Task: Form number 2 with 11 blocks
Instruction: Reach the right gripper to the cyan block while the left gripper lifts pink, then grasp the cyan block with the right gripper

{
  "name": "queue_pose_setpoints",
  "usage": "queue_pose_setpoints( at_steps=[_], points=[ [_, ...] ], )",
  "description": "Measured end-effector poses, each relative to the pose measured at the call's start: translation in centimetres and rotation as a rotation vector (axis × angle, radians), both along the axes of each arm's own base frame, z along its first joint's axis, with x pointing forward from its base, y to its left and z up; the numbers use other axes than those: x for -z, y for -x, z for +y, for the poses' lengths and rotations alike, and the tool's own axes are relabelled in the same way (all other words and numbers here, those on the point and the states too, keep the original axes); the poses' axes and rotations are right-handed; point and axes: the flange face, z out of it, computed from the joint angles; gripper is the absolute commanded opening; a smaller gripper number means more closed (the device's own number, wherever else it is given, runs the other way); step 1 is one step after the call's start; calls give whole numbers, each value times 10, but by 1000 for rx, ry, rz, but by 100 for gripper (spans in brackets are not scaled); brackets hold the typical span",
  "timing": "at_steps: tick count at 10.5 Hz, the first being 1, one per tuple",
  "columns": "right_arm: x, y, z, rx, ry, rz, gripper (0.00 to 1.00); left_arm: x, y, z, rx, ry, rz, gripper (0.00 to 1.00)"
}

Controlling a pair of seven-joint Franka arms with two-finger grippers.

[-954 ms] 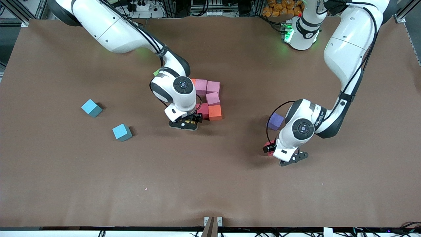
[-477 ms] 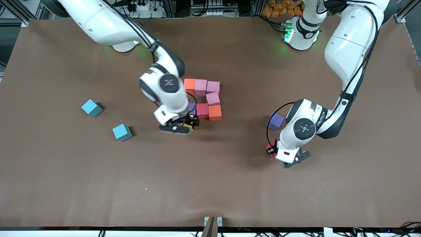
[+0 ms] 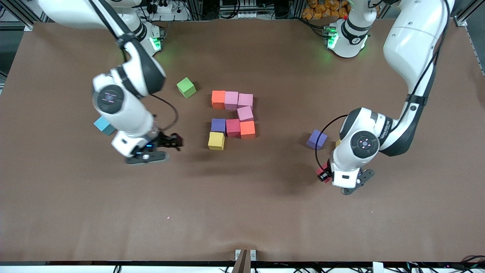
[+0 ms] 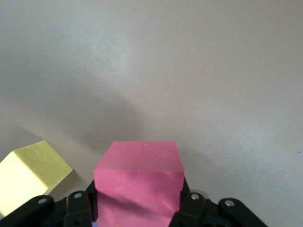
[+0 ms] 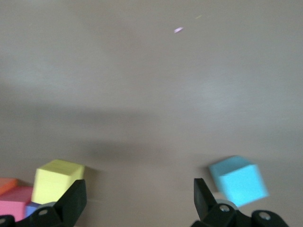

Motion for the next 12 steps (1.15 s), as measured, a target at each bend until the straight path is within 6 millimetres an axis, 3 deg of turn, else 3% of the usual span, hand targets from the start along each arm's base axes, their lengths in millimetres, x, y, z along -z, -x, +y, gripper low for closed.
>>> queue_pose_setpoints(
  at_steps=[3,6,9,12],
  points=[
    [-57,10,-38,38,60,-32,100,-26,-1,2,-89,3,-36,0],
    [-110,7,-102,155,85,-28,100,-26,-7,22,-134,2,-37,0],
    [-148,12,-139,183,109,-2,100,-23,-7,27,-140,0,-31,0],
    [-164,8,-201,224,89,-8,100,-22,-3,13,-120,6,-28,0]
  ],
)
